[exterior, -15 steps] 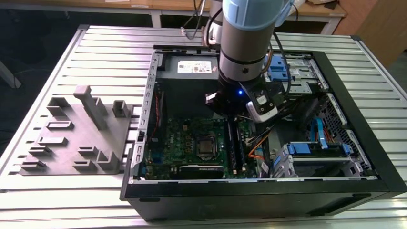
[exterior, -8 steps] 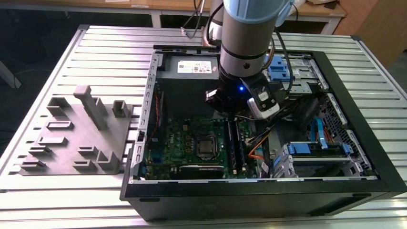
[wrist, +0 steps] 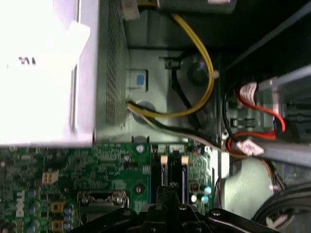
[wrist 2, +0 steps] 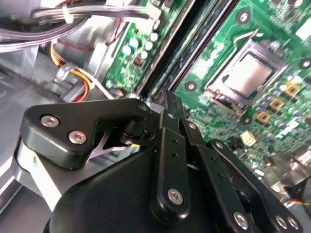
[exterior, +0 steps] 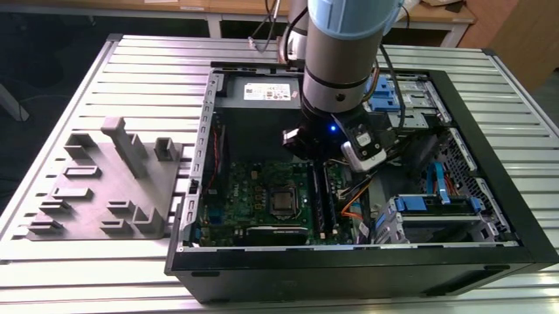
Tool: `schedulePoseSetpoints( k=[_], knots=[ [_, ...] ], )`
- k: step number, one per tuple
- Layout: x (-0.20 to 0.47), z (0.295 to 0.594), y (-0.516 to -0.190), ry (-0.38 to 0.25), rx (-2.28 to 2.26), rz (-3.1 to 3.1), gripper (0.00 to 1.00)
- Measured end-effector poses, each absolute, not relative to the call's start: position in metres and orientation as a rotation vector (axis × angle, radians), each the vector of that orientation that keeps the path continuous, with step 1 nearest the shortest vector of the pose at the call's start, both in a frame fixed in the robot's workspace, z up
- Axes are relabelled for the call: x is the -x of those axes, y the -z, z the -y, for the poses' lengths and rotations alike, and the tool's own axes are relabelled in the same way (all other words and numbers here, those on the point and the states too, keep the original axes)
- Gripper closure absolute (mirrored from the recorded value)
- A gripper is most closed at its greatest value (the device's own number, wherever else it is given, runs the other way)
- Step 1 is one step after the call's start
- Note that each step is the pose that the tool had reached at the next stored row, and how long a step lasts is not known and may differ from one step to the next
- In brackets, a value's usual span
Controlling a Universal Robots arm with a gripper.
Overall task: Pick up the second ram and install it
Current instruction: 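Press down the second ram until it locks into place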
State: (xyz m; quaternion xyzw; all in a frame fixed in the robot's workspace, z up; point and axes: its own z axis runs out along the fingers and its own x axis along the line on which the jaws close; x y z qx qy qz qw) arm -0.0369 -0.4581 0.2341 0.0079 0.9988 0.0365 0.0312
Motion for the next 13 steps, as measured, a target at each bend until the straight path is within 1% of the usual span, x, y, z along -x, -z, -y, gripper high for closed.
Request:
schedulePoseSetpoints(
  k=[13],
  knots=[
    [0.037,0.504,-0.233,-0.112,-0.025,-3.077,0.93]
  ],
)
